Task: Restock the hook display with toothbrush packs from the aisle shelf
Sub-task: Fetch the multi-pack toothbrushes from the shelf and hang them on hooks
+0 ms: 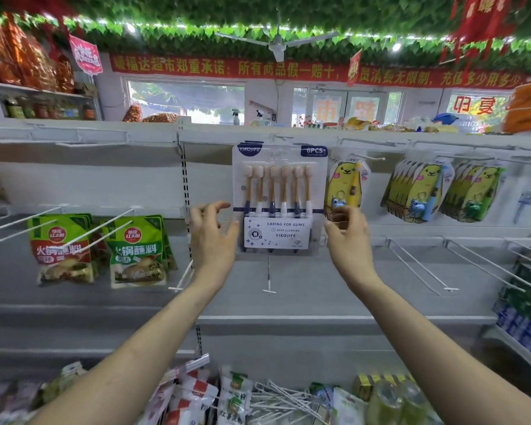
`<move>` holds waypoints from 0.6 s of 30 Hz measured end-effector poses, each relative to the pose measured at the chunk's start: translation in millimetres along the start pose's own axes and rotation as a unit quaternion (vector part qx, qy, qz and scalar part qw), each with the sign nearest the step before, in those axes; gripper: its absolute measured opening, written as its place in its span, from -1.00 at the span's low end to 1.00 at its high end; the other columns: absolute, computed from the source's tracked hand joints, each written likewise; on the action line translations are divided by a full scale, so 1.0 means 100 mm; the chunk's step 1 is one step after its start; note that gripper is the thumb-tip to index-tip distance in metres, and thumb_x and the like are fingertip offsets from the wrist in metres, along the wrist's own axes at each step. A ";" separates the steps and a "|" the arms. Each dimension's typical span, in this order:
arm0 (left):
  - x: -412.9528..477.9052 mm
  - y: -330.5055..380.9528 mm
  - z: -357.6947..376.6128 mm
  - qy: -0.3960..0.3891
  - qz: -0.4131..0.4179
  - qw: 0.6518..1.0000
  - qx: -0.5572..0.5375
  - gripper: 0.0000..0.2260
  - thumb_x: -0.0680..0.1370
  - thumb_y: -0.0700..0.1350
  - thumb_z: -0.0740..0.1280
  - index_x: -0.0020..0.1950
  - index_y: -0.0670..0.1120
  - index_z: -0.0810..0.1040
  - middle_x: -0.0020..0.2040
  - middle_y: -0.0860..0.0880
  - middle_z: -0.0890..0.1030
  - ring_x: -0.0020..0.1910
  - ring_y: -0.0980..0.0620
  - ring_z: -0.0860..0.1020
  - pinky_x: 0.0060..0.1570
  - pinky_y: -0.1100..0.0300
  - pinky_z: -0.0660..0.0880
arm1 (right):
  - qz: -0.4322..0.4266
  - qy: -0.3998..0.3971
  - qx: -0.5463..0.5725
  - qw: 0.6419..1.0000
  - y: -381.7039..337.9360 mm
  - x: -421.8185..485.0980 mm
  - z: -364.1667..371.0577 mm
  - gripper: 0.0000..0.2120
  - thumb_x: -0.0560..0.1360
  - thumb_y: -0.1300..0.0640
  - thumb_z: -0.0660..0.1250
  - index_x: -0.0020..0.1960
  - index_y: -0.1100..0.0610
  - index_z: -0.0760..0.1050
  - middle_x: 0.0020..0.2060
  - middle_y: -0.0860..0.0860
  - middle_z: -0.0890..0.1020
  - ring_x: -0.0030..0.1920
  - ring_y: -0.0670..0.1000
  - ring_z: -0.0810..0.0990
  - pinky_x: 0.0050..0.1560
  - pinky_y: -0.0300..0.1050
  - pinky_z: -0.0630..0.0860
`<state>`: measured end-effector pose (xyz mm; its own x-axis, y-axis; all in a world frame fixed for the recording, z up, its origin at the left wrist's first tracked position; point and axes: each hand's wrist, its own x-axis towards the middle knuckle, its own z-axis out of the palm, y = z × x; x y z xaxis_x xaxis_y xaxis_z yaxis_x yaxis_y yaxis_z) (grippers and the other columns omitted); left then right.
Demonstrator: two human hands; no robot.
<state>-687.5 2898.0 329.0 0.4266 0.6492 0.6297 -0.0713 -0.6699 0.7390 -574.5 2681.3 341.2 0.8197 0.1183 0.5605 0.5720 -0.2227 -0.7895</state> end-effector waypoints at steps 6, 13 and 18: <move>-0.52 0.41 0.36 -0.071 0.198 0.975 0.074 -0.71 0.60 -0.10 0.38 0.32 -0.05 0.52 0.21 0.03 0.51 0.15 0.01 0.51 0.16 0.05 0.51 | -0.084 -0.050 -0.172 0.980 0.28 -0.20 -0.46 -0.59 0.60 0.18 0.37 0.42 0.13 0.39 0.27 0.07 0.49 0.26 0.09 0.48 0.26 -0.01 0.44; -1.24 1.26 1.41 -0.181 0.268 0.920 0.223 -0.47 0.51 0.13 0.43 0.41 -0.05 0.46 0.34 -0.07 0.50 0.32 -0.11 0.46 0.21 -0.05 0.48 | -0.104 -0.068 -0.325 0.937 0.78 -0.26 -1.73 -0.47 0.53 0.13 0.42 0.46 0.15 0.37 0.33 0.13 0.48 0.31 0.23 0.46 0.26 0.18 0.49; -2.06 2.17 2.46 -0.252 0.277 0.897 0.236 -0.35 0.49 0.19 0.44 0.50 -0.02 0.39 0.46 -0.11 0.40 0.45 -0.16 0.35 0.28 -0.08 0.39 | -0.110 -0.045 -0.447 0.887 1.37 -0.36 -3.13 -0.39 0.44 0.14 0.44 0.45 0.18 0.38 0.27 0.17 0.50 0.25 0.25 0.50 0.19 0.20 0.53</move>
<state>-568.6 2530.3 301.0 0.8056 0.0040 0.5925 -0.0596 -0.9944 0.0877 -536.0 2343.9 291.1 0.7132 0.3221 0.6226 0.4984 -0.8576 -0.1273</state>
